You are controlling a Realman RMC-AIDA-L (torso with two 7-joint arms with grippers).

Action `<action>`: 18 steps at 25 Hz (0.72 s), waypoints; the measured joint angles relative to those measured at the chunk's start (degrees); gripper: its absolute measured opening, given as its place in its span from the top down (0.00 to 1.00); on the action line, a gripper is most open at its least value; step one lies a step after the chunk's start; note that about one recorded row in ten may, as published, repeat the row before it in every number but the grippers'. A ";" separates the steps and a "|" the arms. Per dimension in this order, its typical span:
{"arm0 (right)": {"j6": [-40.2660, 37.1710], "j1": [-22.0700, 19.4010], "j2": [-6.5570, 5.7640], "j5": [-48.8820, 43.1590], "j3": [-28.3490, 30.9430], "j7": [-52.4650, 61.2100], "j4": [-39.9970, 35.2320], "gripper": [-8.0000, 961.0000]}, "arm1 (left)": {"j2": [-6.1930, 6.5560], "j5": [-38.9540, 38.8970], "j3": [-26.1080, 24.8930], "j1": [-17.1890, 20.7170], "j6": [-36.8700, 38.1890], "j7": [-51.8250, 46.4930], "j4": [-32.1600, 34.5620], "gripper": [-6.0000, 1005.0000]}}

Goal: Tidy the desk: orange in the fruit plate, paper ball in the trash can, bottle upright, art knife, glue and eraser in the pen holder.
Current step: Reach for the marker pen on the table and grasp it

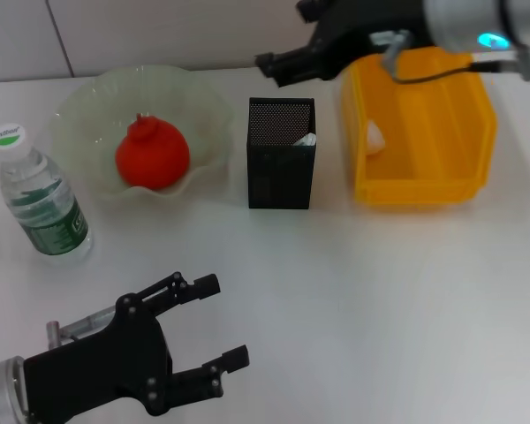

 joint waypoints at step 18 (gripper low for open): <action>-20.27 -24.26 0.01 54.35 15.37 -64.27 34.68 0.13 | 0.85 8.47 -5.82 8.30 -6.03 -24.12 31.75 0.17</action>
